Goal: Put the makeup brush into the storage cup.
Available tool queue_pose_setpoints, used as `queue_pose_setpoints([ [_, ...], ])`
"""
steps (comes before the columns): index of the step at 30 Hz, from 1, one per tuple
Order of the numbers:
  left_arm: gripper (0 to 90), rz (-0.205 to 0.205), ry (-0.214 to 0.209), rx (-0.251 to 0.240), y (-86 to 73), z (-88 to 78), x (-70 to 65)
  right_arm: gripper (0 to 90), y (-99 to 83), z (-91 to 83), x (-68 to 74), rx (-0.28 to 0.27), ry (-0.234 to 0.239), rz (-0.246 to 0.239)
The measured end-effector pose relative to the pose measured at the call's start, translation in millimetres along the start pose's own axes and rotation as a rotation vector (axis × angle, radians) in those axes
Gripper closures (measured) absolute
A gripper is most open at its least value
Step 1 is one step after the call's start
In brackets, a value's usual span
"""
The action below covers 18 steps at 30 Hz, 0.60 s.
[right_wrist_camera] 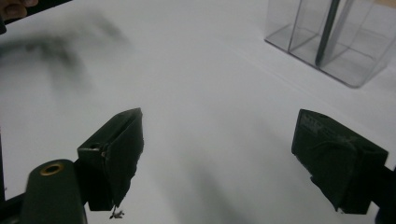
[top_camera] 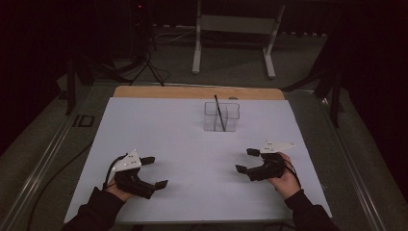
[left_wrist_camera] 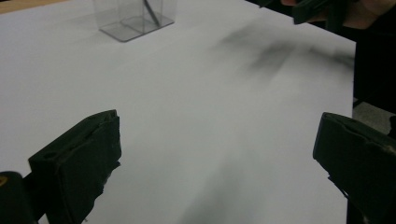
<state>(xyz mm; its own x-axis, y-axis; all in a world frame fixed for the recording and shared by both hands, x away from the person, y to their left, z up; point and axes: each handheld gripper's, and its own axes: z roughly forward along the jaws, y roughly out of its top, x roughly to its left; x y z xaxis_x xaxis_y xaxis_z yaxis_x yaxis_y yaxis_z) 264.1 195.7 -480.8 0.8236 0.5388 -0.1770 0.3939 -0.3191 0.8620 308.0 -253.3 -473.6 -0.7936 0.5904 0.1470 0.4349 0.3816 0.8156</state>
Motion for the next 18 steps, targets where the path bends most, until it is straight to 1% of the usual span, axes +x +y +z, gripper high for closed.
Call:
queue_pose_setpoints([
  [2, 2.1, -0.006, 0.006, -0.002, -3.1, -2.6, 1.4, 16.6, -2.9, -2.8, 0.0, -0.006, 0.003, 0.005],
  [5, 2.1, -0.011, 0.012, -0.004, -8.6, -8.3, 3.1, 16.5, -8.1, -7.7, 0.7, 0.004, -0.011, 0.0],
  [9, 2.1, -0.028, 0.017, -0.007, -14.9, -14.7, 4.0, 16.5, -15.0, -13.4, -0.5, 0.006, -0.021, 0.02],
  [12, 2.1, -0.031, 0.015, 0.001, -19.9, -19.3, 4.5, 16.5, -20.4, -16.8, 0.5, 0.01, -0.022, 0.027],
  [13, 2.2, -0.03, 0.018, 0.008, -21.8, -20.9, 5.0, 16.4, -22.2, -17.8, 1.2, 0.012, -0.022, 0.023],
  [15, 2.2, -0.042, 0.034, 0.013, -25.7, -24.0, 6.9, 16.4, -24.8, -20.0, 1.7, 0.018, -0.026, 0.024],
  [16, 2.2, -0.049, 0.037, 0.01, -27.7, -25.8, 8.1, 16.4, -25.8, -21.1, 2.1, 0.018, -0.022, 0.035],
  [18, 2.2, -0.054, 0.046, 0.007, -30.6, -28.7, 9.7, 16.3, -27.6, -23.3, 2.7, 0.017, -0.028, 0.028],
])
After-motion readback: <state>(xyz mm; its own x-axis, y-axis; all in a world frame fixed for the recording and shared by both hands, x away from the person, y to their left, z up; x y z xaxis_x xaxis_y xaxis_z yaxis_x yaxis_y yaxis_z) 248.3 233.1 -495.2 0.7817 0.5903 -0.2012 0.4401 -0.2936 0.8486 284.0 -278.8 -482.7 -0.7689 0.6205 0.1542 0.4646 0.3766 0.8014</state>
